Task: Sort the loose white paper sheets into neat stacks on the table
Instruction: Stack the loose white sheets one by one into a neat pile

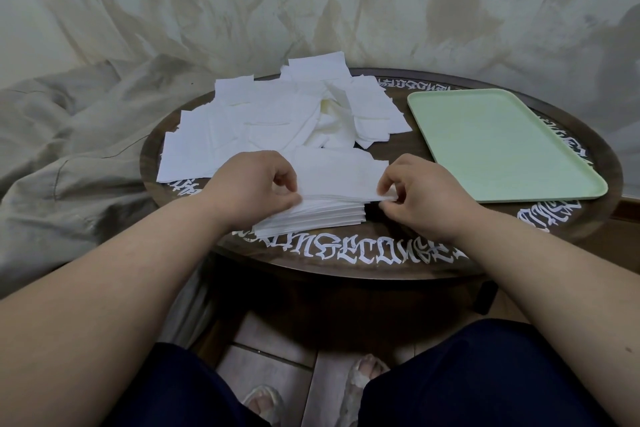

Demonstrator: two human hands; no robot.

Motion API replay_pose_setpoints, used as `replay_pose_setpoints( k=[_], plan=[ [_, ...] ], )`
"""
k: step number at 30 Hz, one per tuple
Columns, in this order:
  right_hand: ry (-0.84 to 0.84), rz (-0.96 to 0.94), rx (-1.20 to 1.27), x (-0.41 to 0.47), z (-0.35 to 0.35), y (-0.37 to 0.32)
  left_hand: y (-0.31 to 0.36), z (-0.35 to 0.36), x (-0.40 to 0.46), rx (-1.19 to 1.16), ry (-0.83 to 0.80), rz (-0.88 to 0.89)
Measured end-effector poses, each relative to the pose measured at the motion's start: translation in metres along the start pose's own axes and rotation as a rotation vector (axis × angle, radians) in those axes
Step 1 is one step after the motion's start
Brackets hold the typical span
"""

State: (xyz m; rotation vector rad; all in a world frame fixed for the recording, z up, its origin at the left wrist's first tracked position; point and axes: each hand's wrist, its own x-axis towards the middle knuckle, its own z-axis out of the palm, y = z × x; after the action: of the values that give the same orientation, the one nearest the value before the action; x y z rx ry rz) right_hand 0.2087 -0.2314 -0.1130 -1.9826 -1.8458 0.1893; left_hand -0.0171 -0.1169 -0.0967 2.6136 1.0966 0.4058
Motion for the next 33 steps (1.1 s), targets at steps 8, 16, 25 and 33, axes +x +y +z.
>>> replay_pose_setpoints(
  k=[8,16,25,33],
  plan=[
    [0.185,0.050,0.092,-0.001,-0.004,0.002,0.004,-0.002,0.002,0.033,0.059,0.016],
    [0.341,0.079,0.206,0.007,-0.009,-0.002,0.009,0.000,0.006,-0.199,0.231,-0.134],
    [0.526,-0.117,0.099,0.034,-0.007,-0.001,-0.003,-0.003,0.010,-0.076,0.424,0.157],
    [0.186,0.020,0.079,0.021,0.005,0.006,-0.003,0.002,0.005,-0.082,0.058,-0.017]
  ],
)
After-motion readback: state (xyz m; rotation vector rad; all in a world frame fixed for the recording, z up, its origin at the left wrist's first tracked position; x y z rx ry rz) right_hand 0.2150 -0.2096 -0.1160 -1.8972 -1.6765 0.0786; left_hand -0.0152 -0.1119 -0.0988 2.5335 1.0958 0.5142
